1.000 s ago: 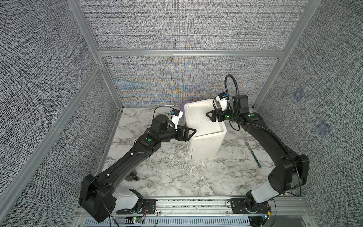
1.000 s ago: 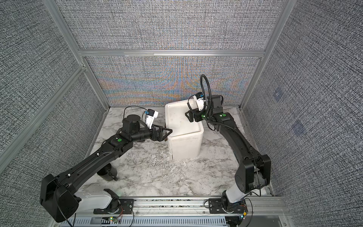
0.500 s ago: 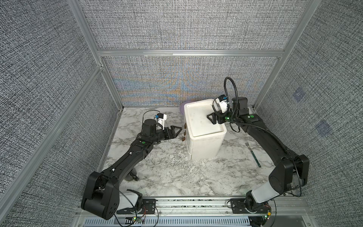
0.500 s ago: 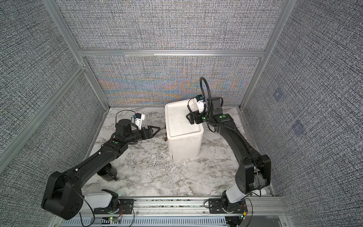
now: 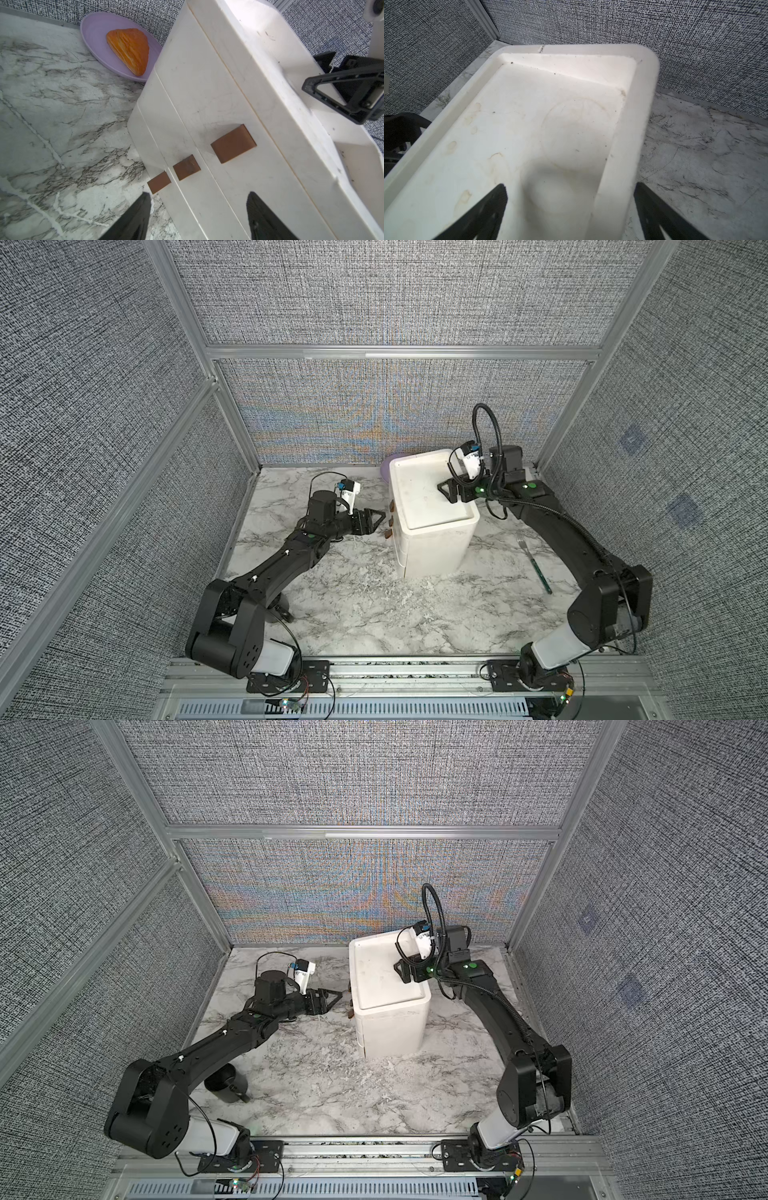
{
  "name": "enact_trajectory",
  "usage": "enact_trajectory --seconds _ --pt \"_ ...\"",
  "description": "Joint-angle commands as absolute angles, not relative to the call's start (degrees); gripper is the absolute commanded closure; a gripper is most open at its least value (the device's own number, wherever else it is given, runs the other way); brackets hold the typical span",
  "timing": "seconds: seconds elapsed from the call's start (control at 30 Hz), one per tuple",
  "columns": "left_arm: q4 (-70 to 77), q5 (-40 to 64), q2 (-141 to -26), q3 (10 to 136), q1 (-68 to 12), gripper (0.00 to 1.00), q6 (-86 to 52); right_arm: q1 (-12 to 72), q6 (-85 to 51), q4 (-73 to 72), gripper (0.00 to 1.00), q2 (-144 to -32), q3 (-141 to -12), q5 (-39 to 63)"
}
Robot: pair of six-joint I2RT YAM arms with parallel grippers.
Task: Take the microphone out of the drawer
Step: Open the drawer in the storage box.
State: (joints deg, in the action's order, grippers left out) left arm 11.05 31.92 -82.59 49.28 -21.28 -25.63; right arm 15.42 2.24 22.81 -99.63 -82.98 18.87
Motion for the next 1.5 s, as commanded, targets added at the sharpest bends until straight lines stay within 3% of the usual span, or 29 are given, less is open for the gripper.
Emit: enact_trajectory --seconds 0.0,0.27,0.63,1.17,1.47 --pt "13.31 32.58 -82.41 48.96 -21.27 0.27 -20.33 15.63 2.72 22.76 0.02 -100.15 -83.52 21.13" --pt "16.08 31.66 -84.01 49.26 -21.27 0.28 -14.77 16.05 4.08 27.17 0.12 -103.40 -88.26 19.88" --pt "16.40 33.83 -87.91 52.32 -21.31 0.31 -10.43 17.35 5.49 28.56 0.14 -103.95 -88.77 16.79" --pt "11.70 38.71 -90.98 57.11 -21.27 0.43 2.52 17.39 6.90 28.72 0.14 -104.63 -88.68 17.83" --pt "13.32 40.86 -93.06 59.11 -21.44 0.48 3.15 17.36 7.72 29.39 0.27 -104.84 -88.79 18.27"
